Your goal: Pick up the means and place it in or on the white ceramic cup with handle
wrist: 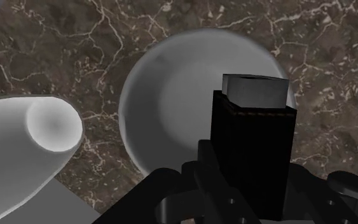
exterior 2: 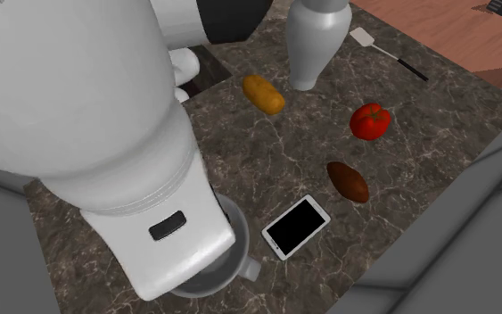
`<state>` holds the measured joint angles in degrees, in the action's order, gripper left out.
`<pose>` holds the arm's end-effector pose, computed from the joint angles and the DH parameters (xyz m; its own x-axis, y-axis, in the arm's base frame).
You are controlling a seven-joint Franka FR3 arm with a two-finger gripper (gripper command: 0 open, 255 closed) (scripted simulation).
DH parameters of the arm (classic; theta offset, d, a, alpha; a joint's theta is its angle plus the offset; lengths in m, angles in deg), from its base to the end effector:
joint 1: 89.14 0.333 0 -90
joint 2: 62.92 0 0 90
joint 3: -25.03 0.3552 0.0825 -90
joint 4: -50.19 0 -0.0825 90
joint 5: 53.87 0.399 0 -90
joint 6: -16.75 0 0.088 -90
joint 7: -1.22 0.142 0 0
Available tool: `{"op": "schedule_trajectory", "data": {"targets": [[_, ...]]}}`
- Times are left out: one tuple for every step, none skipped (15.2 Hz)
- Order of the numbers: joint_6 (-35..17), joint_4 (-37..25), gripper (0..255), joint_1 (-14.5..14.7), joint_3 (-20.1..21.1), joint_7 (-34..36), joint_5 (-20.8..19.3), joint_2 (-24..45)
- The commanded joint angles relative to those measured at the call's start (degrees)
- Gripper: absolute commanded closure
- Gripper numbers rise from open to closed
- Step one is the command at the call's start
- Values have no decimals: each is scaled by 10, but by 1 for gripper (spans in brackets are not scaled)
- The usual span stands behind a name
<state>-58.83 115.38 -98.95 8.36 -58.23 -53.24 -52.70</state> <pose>0.5432 -0.2442 0.7104 0.8348 0.5498 -0.0295 0.5505 -0.8343 0.0292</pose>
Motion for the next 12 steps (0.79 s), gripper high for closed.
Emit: {"op": "schedule_trajectory", "data": {"targets": [[-5, -6, 255, -4, -2, -6, 3, 11], [-16, 12, 255, -3, -1, -4, 1, 4], [-27, 28, 255, -1, -1, -3, -1, -2], [-38, 44, 255, 0, 0, -2, -2, -8], [-48, 60, 255, 2, 0, -1, -4, -13], [-58, 75, 255, 3, 1, 0, -6, -18], [-68, 89, 255, 4, 1, 2, -7, -23], [-77, 103, 255, 5, 1, 3, -8, -27], [-87, 116, 255, 6, 2, 4, -9, -31], [-96, 129, 255, 7, 2, 4, -11, -35], [-105, 142, 255, 7, 2, 5, -12, -39], [-119, 161, 255, 8, 3, 7, -13, -44]]}}
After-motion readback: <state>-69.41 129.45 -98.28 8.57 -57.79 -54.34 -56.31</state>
